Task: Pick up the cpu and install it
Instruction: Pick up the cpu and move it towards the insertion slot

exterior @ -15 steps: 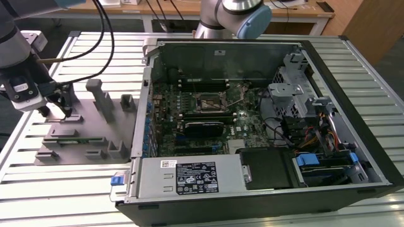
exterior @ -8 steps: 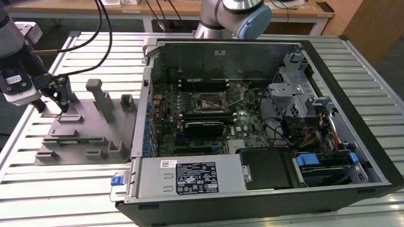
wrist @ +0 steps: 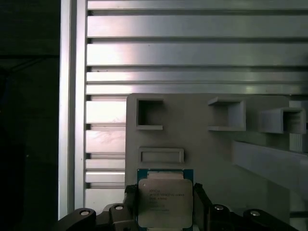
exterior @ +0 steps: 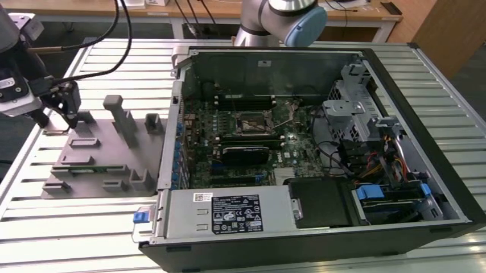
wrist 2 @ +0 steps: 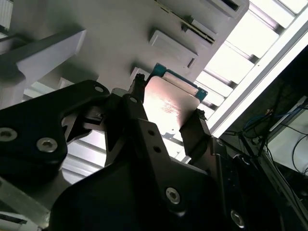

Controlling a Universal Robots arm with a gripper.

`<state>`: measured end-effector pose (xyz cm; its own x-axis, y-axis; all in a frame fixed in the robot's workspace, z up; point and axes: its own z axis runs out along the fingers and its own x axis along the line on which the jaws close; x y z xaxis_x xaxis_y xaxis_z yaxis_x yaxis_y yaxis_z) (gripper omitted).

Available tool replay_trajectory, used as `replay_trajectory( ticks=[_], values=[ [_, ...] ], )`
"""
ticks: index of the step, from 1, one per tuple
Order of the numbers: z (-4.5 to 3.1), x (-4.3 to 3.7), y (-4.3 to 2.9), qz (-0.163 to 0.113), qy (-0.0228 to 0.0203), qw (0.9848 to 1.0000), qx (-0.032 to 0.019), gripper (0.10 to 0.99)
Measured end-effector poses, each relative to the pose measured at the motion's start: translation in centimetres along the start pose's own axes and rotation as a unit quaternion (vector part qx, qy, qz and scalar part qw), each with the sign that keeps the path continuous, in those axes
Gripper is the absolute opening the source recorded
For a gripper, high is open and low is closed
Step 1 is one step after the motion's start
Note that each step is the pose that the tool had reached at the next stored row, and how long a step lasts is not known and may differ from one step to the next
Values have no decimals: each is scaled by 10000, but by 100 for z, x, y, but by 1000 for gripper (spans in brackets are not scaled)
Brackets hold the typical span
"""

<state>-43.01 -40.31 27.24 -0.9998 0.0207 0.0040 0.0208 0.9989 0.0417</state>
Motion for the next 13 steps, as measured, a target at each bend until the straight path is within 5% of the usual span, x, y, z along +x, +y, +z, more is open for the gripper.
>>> replay_trajectory(
  ticks=[13],
  values=[
    [-372, 1, 16, 0, -5, 10000, 0, 545]
  ],
)
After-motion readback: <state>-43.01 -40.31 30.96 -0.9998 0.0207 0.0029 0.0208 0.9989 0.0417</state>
